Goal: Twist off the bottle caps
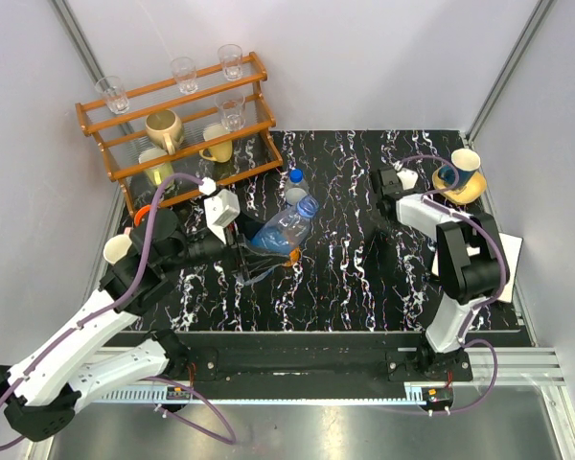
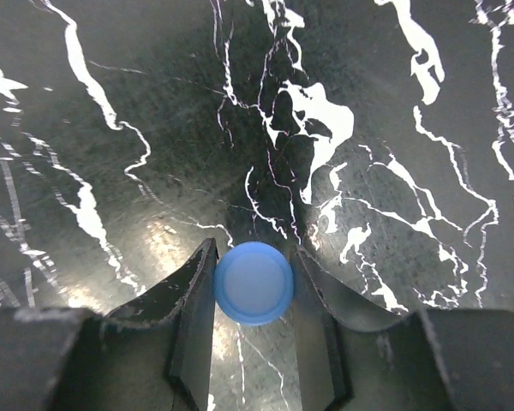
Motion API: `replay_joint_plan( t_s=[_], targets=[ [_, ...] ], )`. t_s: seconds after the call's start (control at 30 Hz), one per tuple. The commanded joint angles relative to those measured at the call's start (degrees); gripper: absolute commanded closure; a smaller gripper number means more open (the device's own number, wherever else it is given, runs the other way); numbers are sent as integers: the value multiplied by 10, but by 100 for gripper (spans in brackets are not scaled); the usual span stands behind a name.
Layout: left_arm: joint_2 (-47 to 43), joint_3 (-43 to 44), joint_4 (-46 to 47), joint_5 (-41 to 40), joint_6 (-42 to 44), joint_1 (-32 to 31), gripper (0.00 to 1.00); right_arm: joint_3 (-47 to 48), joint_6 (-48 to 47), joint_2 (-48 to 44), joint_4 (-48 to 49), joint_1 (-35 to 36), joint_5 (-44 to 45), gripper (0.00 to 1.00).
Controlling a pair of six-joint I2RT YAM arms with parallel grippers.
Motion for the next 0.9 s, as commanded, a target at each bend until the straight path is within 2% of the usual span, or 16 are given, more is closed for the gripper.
replay_joint_plan(
  t_s=[0.0,0.17,0.2,0.27,0.3,0.37,0.4,0.5,0.53,0.63,0.8,0.87],
  targets=[
    [-15,-8,22,-23,-2,-3,38,26,8,43,24,-3,22,100],
    [-20,-13,22,-36,-4,-3,38,32,5,83,31,-3,23,100],
    [-21,-15,22,-36,-5,-3,38,33,5,86,32,-4,20,97],
    [-21,-16,22,-38,-4,-3,38,32,4,90,36,-3,16,86],
    [-20,-17,21,-39,-4,-4,38,33,2,91,36,-3,9,77],
    [-19,-17,21,-39,-4,-4,38,32,2,90,35,-3,1,70],
    [-17,-17,20,-39,-4,-3,38,30,1,87,35,-3,-6,60],
    [-19,-18,15,-44,-3,-4,38,16,1,77,41,-3,-21,45],
    [-20,-20,15,-45,-3,-4,38,8,-1,71,42,-3,-22,37],
    [-22,-23,14,-45,-2,-4,38,-3,-3,64,45,-4,-25,28],
    [-20,-25,14,-45,-3,-5,38,-12,2,48,46,-3,-22,22],
    [-20,-26,14,-46,-3,-5,38,-7,6,15,44,-3,-22,19]
  ],
)
